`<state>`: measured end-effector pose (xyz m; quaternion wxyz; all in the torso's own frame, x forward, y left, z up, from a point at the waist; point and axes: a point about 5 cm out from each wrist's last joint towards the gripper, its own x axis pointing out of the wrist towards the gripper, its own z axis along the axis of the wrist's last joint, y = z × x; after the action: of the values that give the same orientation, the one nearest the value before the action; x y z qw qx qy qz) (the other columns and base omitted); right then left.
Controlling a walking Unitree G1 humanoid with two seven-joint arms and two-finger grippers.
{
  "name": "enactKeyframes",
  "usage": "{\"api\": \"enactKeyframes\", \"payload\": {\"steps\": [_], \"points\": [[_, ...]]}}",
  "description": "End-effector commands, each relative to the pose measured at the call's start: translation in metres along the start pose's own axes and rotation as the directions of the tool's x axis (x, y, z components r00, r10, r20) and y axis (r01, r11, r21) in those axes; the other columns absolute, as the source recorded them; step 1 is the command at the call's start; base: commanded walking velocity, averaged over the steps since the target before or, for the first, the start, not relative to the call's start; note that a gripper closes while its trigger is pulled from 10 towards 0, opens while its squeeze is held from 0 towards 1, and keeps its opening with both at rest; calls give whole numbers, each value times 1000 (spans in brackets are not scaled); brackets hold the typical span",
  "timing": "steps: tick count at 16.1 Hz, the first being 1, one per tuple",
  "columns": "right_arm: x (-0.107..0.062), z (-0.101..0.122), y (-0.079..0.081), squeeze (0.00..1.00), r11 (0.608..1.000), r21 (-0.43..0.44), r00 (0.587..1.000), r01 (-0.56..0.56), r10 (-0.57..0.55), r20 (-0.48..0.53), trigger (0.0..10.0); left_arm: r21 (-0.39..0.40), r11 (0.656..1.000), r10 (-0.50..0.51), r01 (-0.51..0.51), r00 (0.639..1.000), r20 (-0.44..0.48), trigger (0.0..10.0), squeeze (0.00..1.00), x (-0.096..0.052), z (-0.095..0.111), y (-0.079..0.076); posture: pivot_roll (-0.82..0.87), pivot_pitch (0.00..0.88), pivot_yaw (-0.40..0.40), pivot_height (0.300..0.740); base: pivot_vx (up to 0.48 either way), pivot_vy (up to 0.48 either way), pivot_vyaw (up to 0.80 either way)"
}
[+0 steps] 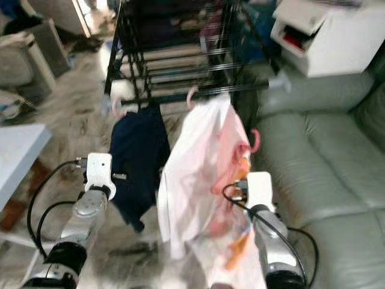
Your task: Hang hanger
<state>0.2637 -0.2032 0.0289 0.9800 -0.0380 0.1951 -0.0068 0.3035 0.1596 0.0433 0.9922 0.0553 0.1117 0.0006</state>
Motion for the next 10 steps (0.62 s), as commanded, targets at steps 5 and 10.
{"api": "enactKeyframes", "payload": {"steps": [5,10], "points": [[16,28,-39,0,986,-1,985,169,-169,42,10000,7,1000,1,0,1000,-20,10000,0,-4,-4,4,-45,0,70,740,388,0,0],[40,71,-56,0,995,-84,998,58,-54,41,10000,-20,999,39,-40,998,-43,10000,0,-10,-9,7,-18,0,46,740,151,0,0]]}}
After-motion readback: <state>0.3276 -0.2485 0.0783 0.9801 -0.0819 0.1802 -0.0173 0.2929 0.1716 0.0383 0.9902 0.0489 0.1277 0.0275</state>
